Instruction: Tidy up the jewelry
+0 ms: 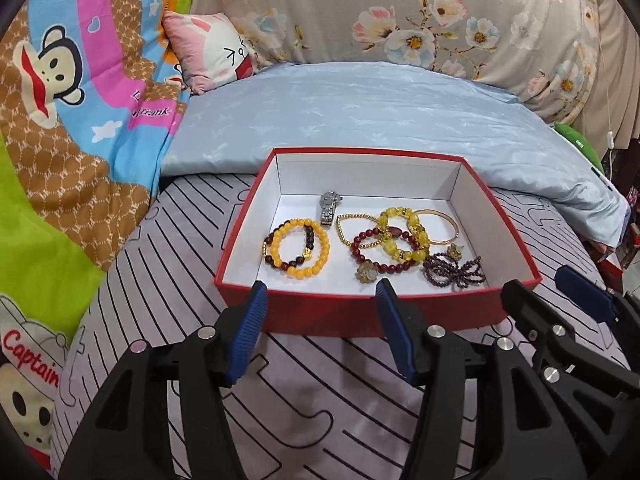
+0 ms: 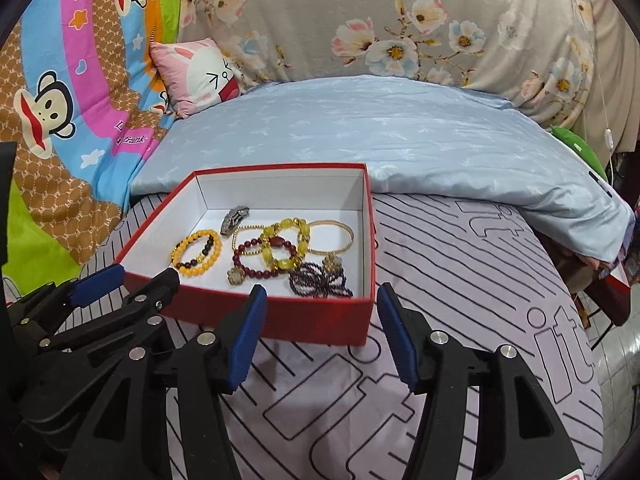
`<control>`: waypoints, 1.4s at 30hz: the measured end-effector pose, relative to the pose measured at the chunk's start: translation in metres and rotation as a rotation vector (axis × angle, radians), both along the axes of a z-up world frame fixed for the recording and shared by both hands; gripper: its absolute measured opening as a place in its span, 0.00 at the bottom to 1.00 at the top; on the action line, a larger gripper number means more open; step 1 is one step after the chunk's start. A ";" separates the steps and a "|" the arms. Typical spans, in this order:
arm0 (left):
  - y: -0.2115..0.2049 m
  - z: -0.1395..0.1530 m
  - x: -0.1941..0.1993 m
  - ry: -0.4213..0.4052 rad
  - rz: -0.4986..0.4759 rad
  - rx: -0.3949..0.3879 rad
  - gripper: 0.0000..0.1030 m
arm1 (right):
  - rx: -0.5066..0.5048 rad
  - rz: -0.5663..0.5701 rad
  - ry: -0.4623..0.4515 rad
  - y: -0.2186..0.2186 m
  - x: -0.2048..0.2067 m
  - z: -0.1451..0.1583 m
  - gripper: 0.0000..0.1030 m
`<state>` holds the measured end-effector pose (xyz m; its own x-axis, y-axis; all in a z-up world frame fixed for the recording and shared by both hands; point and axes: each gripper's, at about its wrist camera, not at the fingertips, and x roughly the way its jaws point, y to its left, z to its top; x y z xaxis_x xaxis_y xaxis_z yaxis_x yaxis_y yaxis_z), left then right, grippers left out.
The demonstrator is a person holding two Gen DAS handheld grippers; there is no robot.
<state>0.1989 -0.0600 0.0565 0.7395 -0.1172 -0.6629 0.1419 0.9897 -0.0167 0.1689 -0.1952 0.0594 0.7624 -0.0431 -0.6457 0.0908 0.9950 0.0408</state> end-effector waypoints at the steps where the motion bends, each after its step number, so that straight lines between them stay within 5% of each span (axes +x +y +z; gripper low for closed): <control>1: 0.000 0.000 -0.002 -0.002 0.005 0.001 0.53 | 0.005 0.000 0.001 0.000 -0.002 -0.001 0.57; 14: 0.017 0.005 -0.016 0.003 0.072 -0.008 0.68 | 0.022 -0.006 -0.006 0.002 -0.012 0.008 0.70; 42: 0.019 0.022 -0.018 0.069 0.060 0.021 0.69 | 0.064 -0.008 0.028 0.004 -0.020 0.023 0.71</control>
